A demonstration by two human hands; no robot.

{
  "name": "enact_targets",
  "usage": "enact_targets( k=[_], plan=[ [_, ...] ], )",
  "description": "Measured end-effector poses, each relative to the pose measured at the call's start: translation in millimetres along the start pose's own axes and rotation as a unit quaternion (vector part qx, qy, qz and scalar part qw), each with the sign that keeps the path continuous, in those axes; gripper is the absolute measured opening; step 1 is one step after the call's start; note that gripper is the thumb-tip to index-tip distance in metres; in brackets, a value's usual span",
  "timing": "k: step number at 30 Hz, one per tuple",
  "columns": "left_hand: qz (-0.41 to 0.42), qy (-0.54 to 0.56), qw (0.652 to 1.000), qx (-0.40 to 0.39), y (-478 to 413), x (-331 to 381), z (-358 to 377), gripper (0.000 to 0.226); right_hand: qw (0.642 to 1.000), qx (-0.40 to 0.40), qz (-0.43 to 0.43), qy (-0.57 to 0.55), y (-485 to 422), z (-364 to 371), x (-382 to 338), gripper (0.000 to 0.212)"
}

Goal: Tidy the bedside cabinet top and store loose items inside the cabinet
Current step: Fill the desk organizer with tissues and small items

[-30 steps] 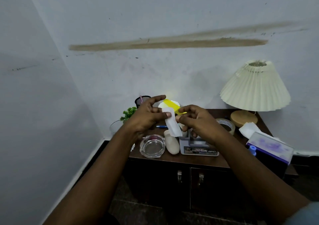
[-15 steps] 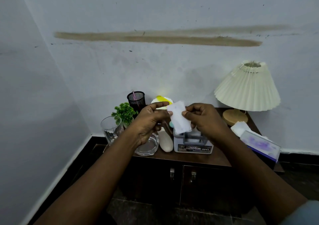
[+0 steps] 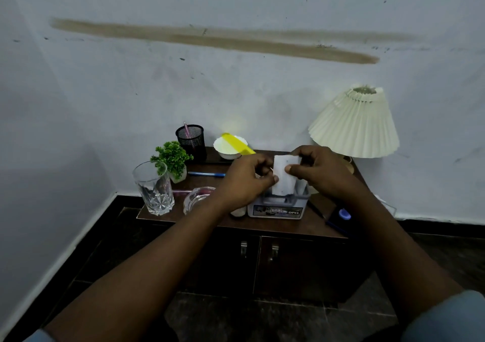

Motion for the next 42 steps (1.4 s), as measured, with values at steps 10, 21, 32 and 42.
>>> enact_targets(
  k=[10,21,32,42],
  plan=[
    [0.013,-0.168,0.985,-0.034,9.4,1.6,2.9,0.026,0.988,-0.016,-0.016,0.154,-2.9,11.3,12.5,0.013],
    [0.002,-0.182,0.983,-0.025,9.3,-10.5,5.6,0.044,0.981,-0.049,-0.029,0.185,-6.8,9.9,14.3,0.016],
    [0.013,-0.219,0.976,-0.003,6.9,-16.2,7.3,0.042,0.978,0.091,0.005,0.187,-5.1,-27.5,15.3,0.012],
    [0.044,-0.255,0.966,-0.020,1.0,-20.0,12.7,0.042,0.876,-0.013,0.215,0.431,9.4,-92.4,85.2,0.014]
  ],
)
Point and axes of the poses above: each hand's wrist, its own y-axis away from the middle knuckle, its own z-axis out of the palm, x = y × z, the point moved 1 cm from there along -y, towards the middle knuckle, and after that the axes turned 4 degrees about y, right-handed, at the moved point
